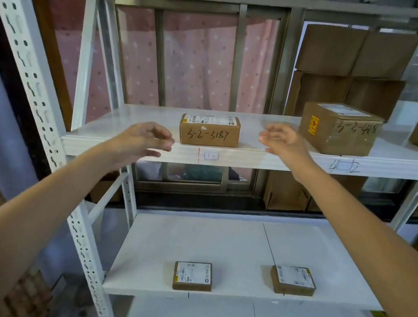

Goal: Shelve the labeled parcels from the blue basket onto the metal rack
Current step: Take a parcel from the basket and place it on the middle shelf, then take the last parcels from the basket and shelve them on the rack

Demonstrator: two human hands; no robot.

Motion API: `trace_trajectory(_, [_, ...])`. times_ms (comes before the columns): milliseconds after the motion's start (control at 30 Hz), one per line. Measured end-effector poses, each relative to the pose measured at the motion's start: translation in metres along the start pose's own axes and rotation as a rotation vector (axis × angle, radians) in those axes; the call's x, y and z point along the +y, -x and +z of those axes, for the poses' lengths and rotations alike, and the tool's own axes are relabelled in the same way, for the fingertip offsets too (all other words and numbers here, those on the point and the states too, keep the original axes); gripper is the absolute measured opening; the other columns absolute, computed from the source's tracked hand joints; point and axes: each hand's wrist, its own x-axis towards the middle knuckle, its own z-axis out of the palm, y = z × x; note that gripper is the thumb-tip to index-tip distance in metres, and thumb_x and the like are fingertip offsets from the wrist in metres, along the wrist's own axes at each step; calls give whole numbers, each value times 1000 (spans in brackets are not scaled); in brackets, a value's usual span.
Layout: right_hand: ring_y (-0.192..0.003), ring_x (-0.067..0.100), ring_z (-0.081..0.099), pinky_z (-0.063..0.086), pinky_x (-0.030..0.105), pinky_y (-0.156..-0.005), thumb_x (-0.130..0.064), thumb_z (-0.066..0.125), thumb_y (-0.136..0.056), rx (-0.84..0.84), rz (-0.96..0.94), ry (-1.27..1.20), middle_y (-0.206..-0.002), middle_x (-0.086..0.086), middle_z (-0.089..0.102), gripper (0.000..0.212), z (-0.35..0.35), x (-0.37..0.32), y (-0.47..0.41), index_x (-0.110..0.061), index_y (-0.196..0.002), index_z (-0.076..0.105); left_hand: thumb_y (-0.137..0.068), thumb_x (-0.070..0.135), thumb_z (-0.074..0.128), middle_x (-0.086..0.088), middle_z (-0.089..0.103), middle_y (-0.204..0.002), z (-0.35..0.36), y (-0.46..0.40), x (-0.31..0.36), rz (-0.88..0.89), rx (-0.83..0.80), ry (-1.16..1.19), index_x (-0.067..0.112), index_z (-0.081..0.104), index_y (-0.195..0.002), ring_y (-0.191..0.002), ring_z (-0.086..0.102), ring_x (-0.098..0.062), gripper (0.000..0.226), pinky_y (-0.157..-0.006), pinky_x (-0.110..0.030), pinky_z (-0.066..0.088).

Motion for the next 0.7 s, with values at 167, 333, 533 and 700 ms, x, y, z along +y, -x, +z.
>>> trace_trajectory(167, [-110, 18, 61, 49, 37, -99, -26, 74, -85, -12, 112, 75, -108, -3, 69, 30, -1, 7, 41, -24, -112, 62, -82, 10, 69, -17, 60, -123, 13, 22, -31, -99, -43, -32, 6, 58, -114, -116, 57, -31, 34, -102, -44, 44])
trace_trajectory(333, [-106, 15, 62, 50, 34, -97, -27, 73, -86, -50, 186, 144, -100, -5, 69, 29, 8, 20, 92, -21, -112, 63, -82, 15, 70, -7, 63, -120, 24, 50, -67, -154, -114, 37, 16, 60, -110, -119, 55, -24, 30, -105, -42, 42])
trace_trajectory(533, [-102, 10, 63, 50, 38, -100, -31, 71, -87, -142, 314, 224, -99, -9, 71, 31, 25, 57, 149, -23, -116, 62, -86, 20, 68, -7, 60, -126, 53, 75, -124, -238, -123, 22, 19, 60, -111, -120, 55, -22, 27, -107, -44, 41])
trace_trajectory(700, [-108, 18, 61, 50, 37, -97, -31, 70, -87, -152, 439, 263, -114, 1, 68, 34, 45, 119, 187, -22, -118, 61, -85, 20, 70, -6, 62, -123, 88, 90, -191, -374, -77, 68, 18, 61, -107, -114, 57, -22, 23, -97, -37, 44])
